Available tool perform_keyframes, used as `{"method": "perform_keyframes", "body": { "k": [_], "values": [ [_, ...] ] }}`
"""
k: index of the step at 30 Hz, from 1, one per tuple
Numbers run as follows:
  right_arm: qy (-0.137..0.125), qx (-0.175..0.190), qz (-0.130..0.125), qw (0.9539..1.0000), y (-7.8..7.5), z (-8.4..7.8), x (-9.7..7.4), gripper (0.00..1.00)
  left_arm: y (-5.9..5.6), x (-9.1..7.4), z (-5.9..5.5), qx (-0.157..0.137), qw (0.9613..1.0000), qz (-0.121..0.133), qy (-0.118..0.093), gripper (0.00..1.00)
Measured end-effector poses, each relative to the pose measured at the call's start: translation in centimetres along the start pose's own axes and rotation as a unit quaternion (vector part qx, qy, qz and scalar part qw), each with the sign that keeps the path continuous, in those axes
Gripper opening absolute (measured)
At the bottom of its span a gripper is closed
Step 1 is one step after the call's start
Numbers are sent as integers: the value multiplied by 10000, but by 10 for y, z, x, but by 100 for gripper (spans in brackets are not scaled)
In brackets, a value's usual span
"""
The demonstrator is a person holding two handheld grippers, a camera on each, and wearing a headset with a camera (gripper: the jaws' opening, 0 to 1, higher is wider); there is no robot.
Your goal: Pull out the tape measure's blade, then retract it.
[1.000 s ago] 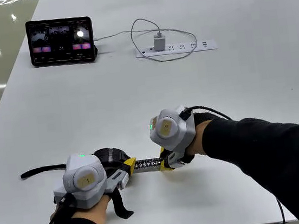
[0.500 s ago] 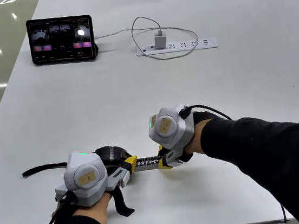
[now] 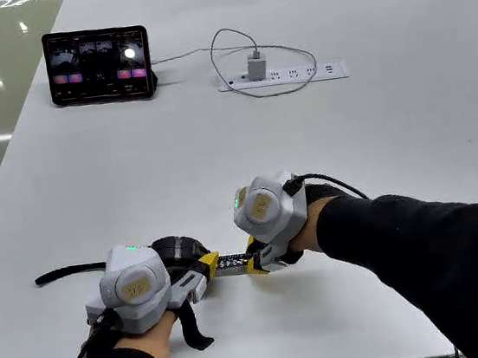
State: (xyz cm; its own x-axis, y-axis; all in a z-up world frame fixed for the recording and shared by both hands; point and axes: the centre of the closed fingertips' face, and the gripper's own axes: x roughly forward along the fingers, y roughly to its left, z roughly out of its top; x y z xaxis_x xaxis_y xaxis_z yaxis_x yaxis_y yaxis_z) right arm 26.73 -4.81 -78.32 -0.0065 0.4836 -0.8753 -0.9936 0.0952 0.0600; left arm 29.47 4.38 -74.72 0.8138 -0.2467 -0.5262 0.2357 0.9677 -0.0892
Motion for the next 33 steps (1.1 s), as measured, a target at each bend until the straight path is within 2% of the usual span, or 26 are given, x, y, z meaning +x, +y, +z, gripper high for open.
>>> {"method": "perform_keyframes", "body": {
  "k": [9,15,33],
  "values": [
    [-155,117,90,9998,1,5,1,10,0,0,0,-6,10000,-33,11,59],
    [-292,17,95,9995,1,9,3,11,1,0,0,-48,10000,-26,10,59],
    [-383,20,120,9992,2,18,9,11,1,-1,0,-72,10000,-33,12,59]
  ]
}}
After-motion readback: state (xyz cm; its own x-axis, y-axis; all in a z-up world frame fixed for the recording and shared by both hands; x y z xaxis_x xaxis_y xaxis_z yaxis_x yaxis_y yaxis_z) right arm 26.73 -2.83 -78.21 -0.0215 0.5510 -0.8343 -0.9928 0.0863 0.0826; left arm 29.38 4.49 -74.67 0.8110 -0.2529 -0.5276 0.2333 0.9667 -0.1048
